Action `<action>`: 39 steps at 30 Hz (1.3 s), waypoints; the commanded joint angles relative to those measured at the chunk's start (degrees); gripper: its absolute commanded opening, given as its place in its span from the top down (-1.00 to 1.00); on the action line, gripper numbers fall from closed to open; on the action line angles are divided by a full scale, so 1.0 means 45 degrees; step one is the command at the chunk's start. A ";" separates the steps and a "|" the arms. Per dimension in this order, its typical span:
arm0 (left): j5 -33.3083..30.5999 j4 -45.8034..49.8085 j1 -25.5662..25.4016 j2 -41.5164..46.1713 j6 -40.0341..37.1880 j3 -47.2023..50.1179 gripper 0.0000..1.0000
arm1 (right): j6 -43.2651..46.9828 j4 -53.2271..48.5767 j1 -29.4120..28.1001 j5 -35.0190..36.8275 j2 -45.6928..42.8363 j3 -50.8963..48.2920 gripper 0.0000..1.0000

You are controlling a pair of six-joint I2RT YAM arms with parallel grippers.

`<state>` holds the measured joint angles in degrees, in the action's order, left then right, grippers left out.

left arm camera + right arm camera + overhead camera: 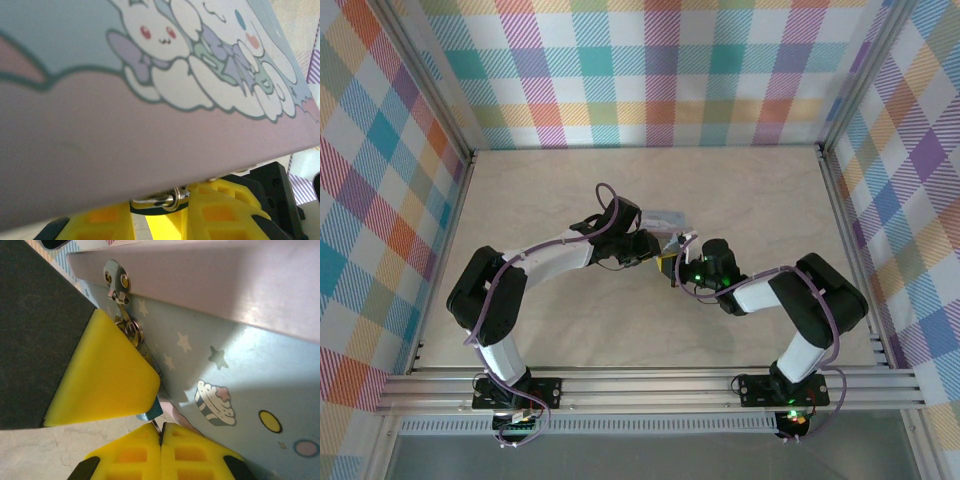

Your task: Unlock a padlock with a key

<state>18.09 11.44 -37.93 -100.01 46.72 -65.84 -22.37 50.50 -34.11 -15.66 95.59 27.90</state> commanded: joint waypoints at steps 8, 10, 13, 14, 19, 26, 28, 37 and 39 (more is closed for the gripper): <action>0.1430 -0.0660 -0.0117 -0.0897 0.0243 0.0105 0.84 | -0.0853 0.2273 0.0038 0.0191 0.0196 0.0666 0.98; 0.1477 -0.0776 -0.0106 -0.0996 0.0245 0.0122 0.84 | -0.1053 0.2387 0.0038 0.0088 0.0447 0.0690 0.98; 0.1525 -0.0952 -0.0106 -0.1163 0.0261 0.0227 0.84 | -0.1397 0.2498 0.0003 0.0116 0.0754 0.0689 0.99; 0.1515 -0.1059 -0.0106 -0.1227 0.0300 0.0292 0.84 | -0.1496 0.2514 -0.0008 0.0204 0.0814 0.0654 0.99; 0.1573 -0.1674 -0.0086 -0.1579 0.0453 0.0648 0.84 | -0.1992 0.2719 -0.0246 0.0690 0.1173 0.0396 1.00; 0.1440 -0.1985 0.0001 -0.1723 0.0381 0.0935 0.74 | -0.2593 0.2858 -0.0700 0.1060 0.1825 0.0314 1.00; 0.1401 -0.2051 0.0065 -0.1592 0.0341 0.1055 0.71 | -0.2810 0.2899 -0.0733 0.1116 0.1945 0.0299 1.00; 0.1036 -0.1656 0.0474 -0.0301 -0.0139 0.1493 0.35 | -0.3153 0.2599 -0.0917 0.1371 0.2177 0.0285 1.00; 0.0947 -0.1568 0.0621 0.0101 -0.0227 0.1674 0.21 | -0.3207 0.2551 -0.0936 0.1372 0.2200 0.0299 1.00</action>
<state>20.58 3.05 -35.75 -103.59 46.65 -59.46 -35.20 56.77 -38.02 -9.41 105.10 28.21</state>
